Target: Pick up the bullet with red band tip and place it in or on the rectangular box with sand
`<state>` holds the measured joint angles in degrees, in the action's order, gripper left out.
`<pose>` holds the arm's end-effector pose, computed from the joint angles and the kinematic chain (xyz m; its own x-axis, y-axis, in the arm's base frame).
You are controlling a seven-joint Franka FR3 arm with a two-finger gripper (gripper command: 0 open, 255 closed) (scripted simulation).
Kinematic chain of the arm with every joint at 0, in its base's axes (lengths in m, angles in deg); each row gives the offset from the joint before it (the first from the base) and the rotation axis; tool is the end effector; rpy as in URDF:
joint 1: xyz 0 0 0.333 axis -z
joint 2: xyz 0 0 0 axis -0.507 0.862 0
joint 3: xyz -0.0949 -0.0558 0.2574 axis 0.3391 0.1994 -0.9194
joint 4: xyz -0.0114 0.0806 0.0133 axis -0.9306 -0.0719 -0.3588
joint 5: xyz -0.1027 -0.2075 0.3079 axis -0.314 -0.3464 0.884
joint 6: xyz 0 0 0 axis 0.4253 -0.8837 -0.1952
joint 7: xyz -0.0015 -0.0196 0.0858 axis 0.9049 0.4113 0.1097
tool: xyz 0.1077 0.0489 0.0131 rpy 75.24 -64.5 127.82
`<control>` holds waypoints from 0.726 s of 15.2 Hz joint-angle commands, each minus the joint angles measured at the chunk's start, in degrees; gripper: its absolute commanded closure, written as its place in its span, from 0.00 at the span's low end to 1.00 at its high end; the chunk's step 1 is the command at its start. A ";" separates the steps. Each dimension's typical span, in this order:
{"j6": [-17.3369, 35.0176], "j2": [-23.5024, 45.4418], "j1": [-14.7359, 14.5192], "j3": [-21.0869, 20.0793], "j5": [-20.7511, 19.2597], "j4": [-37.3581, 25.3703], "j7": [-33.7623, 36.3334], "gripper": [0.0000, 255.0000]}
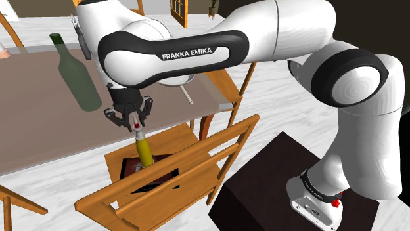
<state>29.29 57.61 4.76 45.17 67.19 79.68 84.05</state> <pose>0.5195 0.4495 0.3886 0.9944 -0.0537 -0.0915 -0.0544 -0.9985 -0.0052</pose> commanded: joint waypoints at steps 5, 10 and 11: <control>4.21 0.52 0.26 0.16 -0.22 3.69 0.11 1.00; 7.55 1.37 0.39 0.37 -0.52 6.23 0.19 1.00; 8.33 1.63 0.40 0.43 -0.61 6.77 0.21 1.00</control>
<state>36.78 59.21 5.14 45.58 66.62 85.69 84.17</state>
